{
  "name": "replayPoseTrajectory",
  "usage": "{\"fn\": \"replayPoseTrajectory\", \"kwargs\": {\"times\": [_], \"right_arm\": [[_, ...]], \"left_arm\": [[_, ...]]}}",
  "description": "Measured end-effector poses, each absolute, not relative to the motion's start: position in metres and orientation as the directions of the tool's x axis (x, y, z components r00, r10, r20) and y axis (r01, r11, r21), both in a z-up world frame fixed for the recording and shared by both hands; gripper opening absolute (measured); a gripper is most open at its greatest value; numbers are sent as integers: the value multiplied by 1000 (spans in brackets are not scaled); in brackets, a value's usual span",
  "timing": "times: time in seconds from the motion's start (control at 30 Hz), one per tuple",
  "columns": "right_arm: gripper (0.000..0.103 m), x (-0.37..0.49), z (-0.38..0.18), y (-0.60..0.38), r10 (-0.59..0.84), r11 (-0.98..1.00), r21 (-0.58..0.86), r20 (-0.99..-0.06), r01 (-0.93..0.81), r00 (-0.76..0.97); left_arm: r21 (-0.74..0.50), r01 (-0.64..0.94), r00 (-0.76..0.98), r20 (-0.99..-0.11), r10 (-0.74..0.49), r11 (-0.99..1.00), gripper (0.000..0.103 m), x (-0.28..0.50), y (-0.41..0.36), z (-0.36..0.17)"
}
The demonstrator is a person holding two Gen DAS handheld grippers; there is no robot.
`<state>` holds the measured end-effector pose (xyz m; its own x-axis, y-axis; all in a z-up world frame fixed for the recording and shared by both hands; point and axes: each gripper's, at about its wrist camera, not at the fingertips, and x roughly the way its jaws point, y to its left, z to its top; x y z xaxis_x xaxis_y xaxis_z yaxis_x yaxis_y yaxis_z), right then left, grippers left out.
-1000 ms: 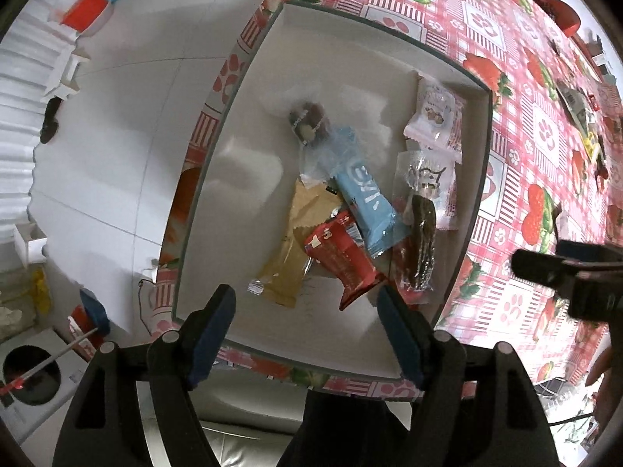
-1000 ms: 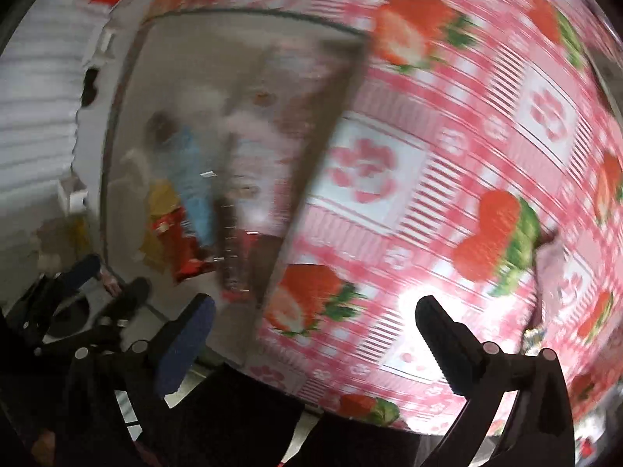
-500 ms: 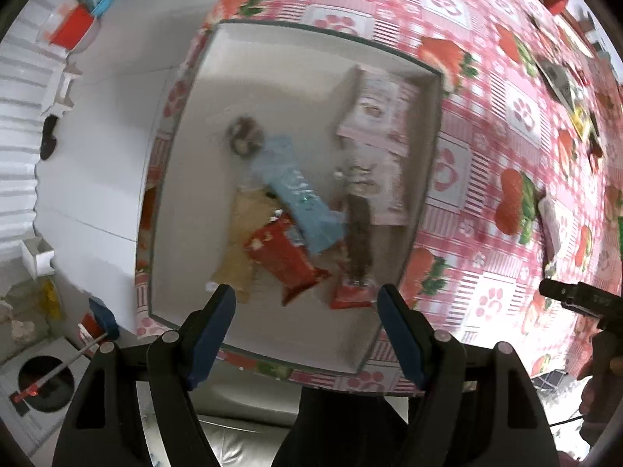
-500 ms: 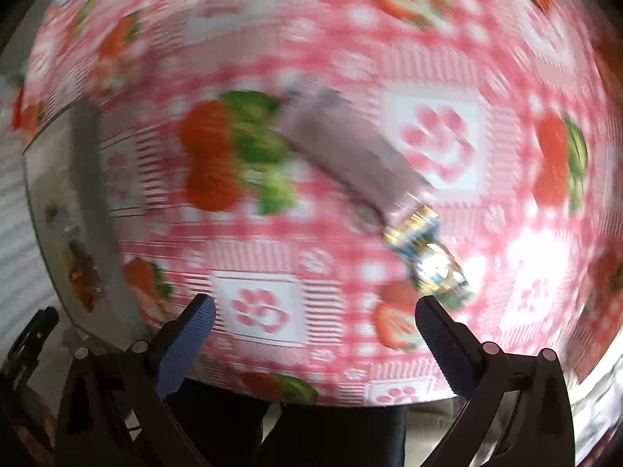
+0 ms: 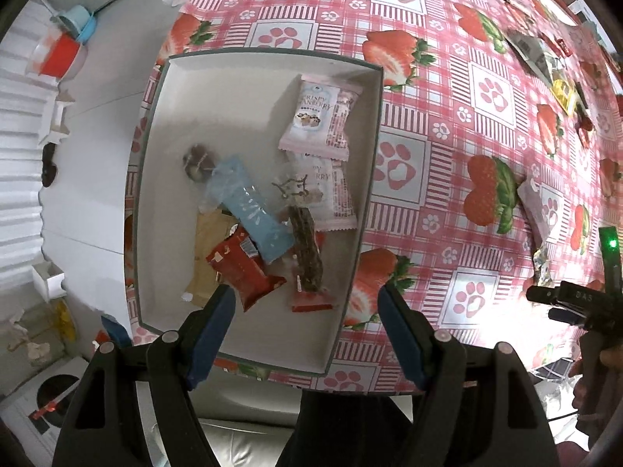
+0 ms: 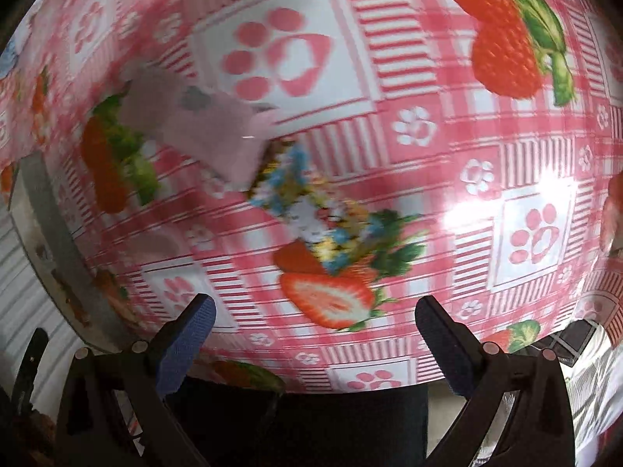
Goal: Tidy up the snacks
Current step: 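Move both tools from the tray back over the snack pile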
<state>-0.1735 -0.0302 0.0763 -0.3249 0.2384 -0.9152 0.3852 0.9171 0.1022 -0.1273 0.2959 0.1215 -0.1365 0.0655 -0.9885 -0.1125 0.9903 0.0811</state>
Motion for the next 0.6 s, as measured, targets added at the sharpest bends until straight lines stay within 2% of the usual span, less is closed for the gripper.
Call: {"fn": "replayPoseTrajectory", "kwargs": {"times": [0.27,0.6], "right_arm": [[103,-188,59,-58,250,903,84,-901,421,-356],[103,-190,53,-60,260,893,81,-896,442,-361]], "left_arm": [[79,-167,-173,-984,50,983,80,-131,309,116],[85,-147,-189,-980,56,985,80,-133,305,112]]}}
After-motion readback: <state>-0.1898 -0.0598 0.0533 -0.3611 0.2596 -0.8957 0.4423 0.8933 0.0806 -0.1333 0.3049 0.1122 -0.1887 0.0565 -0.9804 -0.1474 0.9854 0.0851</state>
